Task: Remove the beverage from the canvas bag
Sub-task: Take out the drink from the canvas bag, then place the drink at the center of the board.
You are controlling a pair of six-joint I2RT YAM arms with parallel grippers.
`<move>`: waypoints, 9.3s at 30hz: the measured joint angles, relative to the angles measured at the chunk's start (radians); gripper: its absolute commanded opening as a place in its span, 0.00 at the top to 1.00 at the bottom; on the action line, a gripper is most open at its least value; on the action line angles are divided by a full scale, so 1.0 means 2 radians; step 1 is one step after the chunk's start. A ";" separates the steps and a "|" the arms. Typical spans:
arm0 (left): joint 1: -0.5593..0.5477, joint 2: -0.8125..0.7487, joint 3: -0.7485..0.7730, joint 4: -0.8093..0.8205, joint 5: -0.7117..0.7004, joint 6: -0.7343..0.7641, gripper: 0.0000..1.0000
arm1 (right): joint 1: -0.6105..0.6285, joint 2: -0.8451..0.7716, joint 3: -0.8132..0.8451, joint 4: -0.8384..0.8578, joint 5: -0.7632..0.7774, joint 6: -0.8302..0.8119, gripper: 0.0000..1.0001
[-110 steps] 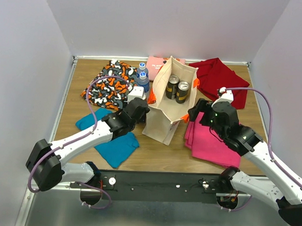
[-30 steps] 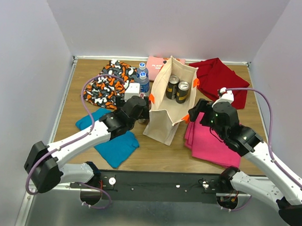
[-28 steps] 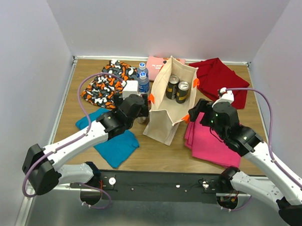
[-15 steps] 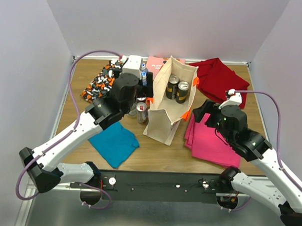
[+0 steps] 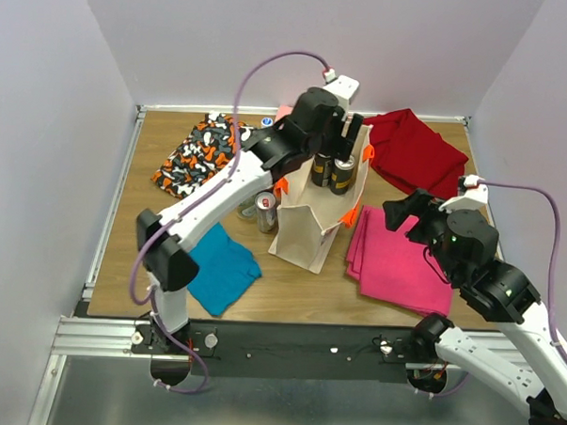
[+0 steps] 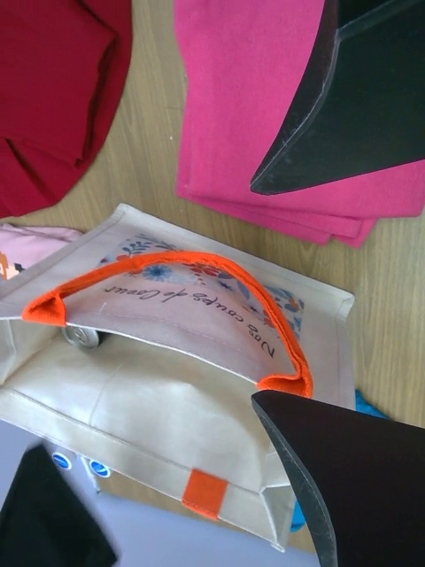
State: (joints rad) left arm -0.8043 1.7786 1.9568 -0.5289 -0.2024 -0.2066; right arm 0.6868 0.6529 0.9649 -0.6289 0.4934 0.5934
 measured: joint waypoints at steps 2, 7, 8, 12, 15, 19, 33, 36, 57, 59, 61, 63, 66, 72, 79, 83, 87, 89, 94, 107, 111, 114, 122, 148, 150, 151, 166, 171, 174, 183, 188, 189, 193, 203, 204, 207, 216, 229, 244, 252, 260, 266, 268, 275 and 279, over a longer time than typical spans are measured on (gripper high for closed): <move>0.000 0.037 0.022 -0.014 0.019 -0.003 0.16 | 0.000 -0.001 0.003 -0.005 0.006 0.001 0.00; 0.000 0.082 0.025 -0.042 0.050 -0.013 0.16 | 0.000 0.006 0.004 -0.016 0.013 0.006 0.00; 0.000 0.085 0.025 -0.046 0.053 -0.014 0.17 | 0.000 0.007 0.004 -0.018 0.014 0.006 0.00; 0.000 0.090 0.025 -0.051 0.065 -0.023 0.17 | 0.000 0.013 0.004 -0.022 0.018 0.008 0.00; 0.001 0.093 0.025 -0.047 0.072 -0.029 0.17 | 0.000 0.021 0.005 -0.023 0.019 0.008 0.00; 0.002 0.114 0.025 -0.039 0.082 -0.042 0.18 | 0.000 0.034 0.005 -0.023 0.020 0.009 0.00; 0.002 0.173 0.021 0.010 0.060 -0.120 0.19 | 0.000 0.053 0.005 -0.023 0.020 0.009 0.00; 0.002 0.173 0.015 0.031 0.048 -0.131 0.19 | 0.000 0.060 0.005 -0.023 0.020 0.009 0.00; -0.010 0.193 -0.018 0.092 -0.069 -0.159 0.20 | 0.000 0.111 0.005 -0.014 0.020 0.004 0.00; -0.011 0.193 -0.022 0.092 -0.074 -0.159 0.20 | 0.000 0.112 0.005 -0.013 0.020 0.004 0.00; -0.013 0.193 -0.022 0.092 -0.077 -0.159 0.20 | 0.000 0.112 0.005 -0.012 0.020 0.004 0.00; -0.013 0.193 -0.020 0.093 -0.080 -0.159 0.20 | 0.000 0.112 0.005 -0.011 0.020 0.004 0.00; -0.013 0.195 -0.017 0.096 -0.081 -0.157 0.20 | 0.000 0.109 0.005 -0.011 0.020 0.004 0.00; -0.013 0.219 0.017 0.094 -0.081 -0.155 0.20 | 0.000 0.103 0.005 -0.011 0.020 0.004 0.00; -0.013 0.231 0.031 0.091 -0.081 -0.153 0.20 | 0.000 0.103 0.005 -0.011 0.020 0.004 0.00; -0.013 0.236 0.039 0.088 -0.082 -0.151 0.20 | 0.000 0.103 0.005 -0.011 0.020 0.004 0.00; -0.013 0.238 0.040 0.086 -0.084 -0.149 0.20 | 0.000 0.103 0.005 -0.011 0.020 0.004 0.00; -0.013 0.241 0.042 0.084 -0.088 -0.149 0.20 | 0.000 0.103 0.005 -0.011 0.020 0.004 0.00; -0.014 0.250 0.049 0.076 -0.094 -0.146 0.20 | 0.000 0.103 0.005 -0.011 0.020 0.004 0.00; -0.014 0.258 0.056 0.065 -0.105 -0.139 0.55 | 0.000 0.103 0.005 -0.010 0.020 0.004 0.00; -0.014 0.258 0.056 0.065 -0.105 -0.138 0.78 | 0.000 0.103 0.005 -0.010 0.020 0.004 0.00; -0.015 0.258 0.056 0.065 -0.105 -0.137 1.00 | 0.000 0.103 0.005 -0.010 0.020 0.004 0.00; -0.015 0.253 0.042 0.075 -0.106 -0.136 1.00 | 0.000 0.101 0.005 -0.010 0.020 0.004 0.00; -0.018 0.172 0.023 0.018 -0.082 -0.084 1.00 | 0.000 0.090 0.005 -0.008 0.020 0.004 0.00; -0.018 0.168 0.032 0.011 -0.078 -0.079 1.00 | 0.000 0.090 0.005 -0.008 0.020 0.004 0.00; -0.018 0.167 0.039 0.007 -0.074 -0.077 1.00 | 0.000 0.089 0.005 -0.008 0.020 0.004 0.00; -0.019 0.150 0.063 -0.035 -0.034 -0.050 1.00 | 0.000 0.082 -0.002 -0.007 0.020 0.004 0.00; -0.018 0.113 0.039 -0.040 -0.001 -0.026 1.00 | 0.000 0.073 -0.003 -0.007 0.020 0.005 0.00; -0.013 0.067 0.002 -0.039 0.027 -0.015 1.00 | 0.000 0.066 -0.007 -0.007 0.020 0.007 0.00; 0.026 -0.041 -0.114 0.018 0.114 -0.001 1.00 | 0.000 0.051 -0.015 -0.008 0.020 0.013 0.00; 0.053 -0.075 -0.169 0.043 0.163 0.001 1.00 | 0.000 0.044 -0.019 -0.008 0.020 0.017 0.00; 0.056 -0.077 -0.172 0.043 0.172 0.002 1.00 | 0.000 0.043 -0.019 -0.008 0.020 0.018 0.00; 0.061 -0.089 -0.175 0.045 0.208 0.004 1.00 | 0.000 0.036 -0.024 -0.008 0.020 0.019 0.00; 0.061 -0.116 -0.159 0.039 0.255 0.018 1.00 | 0.000 0.033 -0.029 -0.008 0.020 0.021 0.00; 0.061 -0.118 -0.156 0.035 0.259 0.021 1.00 | 0.000 0.033 -0.029 -0.008 0.020 0.022 0.00; 0.061 -0.122 -0.148 0.028 0.265 0.024 1.00 | 0.000 0.033 -0.029 -0.008 0.020 0.022 0.00; 0.062 -0.139 -0.098 -0.017 0.266 0.033 1.00 | 0.000 0.030 -0.034 -0.008 0.020 0.022 0.00; 0.064 -0.207 -0.065 -0.060 0.207 0.036 1.00 | 0.000 0.034 -0.036 -0.008 0.019 0.021 0.00; 0.065 -0.234 -0.045 -0.164 -0.009 0.024 1.00 | 0.000 0.046 -0.036 0.004 0.015 0.019 0.00; 0.065 -0.296 -0.094 -0.170 -0.070 -0.015 1.00 | 0.000 0.068 -0.036 0.021 0.004 0.012 0.00; 0.065 -0.324 -0.226 -0.155 -0.097 -0.068 1.00 | 0.000 0.071 -0.037 0.028 0.003 0.008 0.00; 0.065 -0.325 -0.307 -0.149 -0.106 -0.096 1.00 | 0.000 0.065 -0.042 0.029 0.003 0.008 0.00; 0.065 -0.327 -0.323 -0.142 -0.110 -0.101 1.00 | 0.000 0.065 -0.042 0.029 0.003 0.008 0.00; 0.064 -0.363 -0.388 -0.093 -0.118 -0.109 1.00 | 0.000 0.065 -0.044 0.029 0.003 0.008 0.00; 0.064 -0.370 -0.420 -0.066 -0.119 -0.114 1.00 | 0.000 0.065 -0.044 0.029 0.003 0.008 0.00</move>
State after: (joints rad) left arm -0.6762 1.0382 1.1160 -0.6617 -0.4408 -0.4355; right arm 0.6868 0.7834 0.8768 -0.5701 0.5003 0.6098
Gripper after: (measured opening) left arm 0.664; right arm 0.998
